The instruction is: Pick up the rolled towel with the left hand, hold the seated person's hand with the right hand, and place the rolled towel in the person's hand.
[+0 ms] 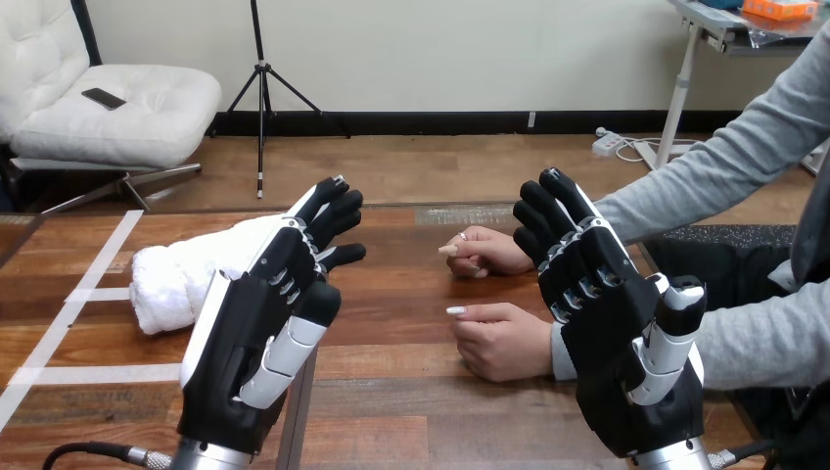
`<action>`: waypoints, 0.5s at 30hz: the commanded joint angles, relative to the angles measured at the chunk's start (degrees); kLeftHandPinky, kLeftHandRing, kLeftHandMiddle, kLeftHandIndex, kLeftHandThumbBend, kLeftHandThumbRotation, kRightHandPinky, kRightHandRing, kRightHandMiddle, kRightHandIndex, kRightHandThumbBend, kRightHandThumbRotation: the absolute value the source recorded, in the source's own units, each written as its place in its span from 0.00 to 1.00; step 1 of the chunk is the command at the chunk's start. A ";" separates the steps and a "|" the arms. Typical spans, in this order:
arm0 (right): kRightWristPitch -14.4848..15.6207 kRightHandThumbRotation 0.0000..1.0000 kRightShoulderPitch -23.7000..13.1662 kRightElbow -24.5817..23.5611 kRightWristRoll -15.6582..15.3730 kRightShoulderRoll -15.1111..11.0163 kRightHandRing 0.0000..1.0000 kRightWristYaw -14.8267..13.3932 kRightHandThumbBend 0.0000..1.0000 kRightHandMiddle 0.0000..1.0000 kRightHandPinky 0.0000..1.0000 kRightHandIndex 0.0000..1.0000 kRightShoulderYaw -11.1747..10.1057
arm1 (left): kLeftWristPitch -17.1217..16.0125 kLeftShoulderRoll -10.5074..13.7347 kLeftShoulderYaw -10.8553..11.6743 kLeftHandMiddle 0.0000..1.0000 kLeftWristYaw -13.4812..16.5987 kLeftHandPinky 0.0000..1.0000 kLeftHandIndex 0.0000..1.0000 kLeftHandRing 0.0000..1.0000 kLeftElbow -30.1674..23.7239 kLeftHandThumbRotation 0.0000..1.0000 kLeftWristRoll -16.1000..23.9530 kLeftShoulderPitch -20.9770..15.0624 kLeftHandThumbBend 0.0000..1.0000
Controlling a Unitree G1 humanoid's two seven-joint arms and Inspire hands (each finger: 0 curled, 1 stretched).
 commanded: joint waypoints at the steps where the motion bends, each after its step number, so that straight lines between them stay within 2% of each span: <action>1: -1.24 1.00 -3.55 -0.31 0.52 0.49 0.96 0.27 1.00 0.93 1.00 0.92 -0.25 | -1.33 0.38 0.37 0.87 0.43 0.77 0.88 0.87 -1.23 0.81 0.35 -2.57 0.83; 15: -0.81 1.00 -3.41 -0.66 0.59 0.26 0.95 0.31 0.99 0.93 0.99 0.92 -0.26 | -0.94 0.29 0.32 0.86 1.22 0.76 0.87 0.86 -1.69 0.81 1.13 -2.40 0.85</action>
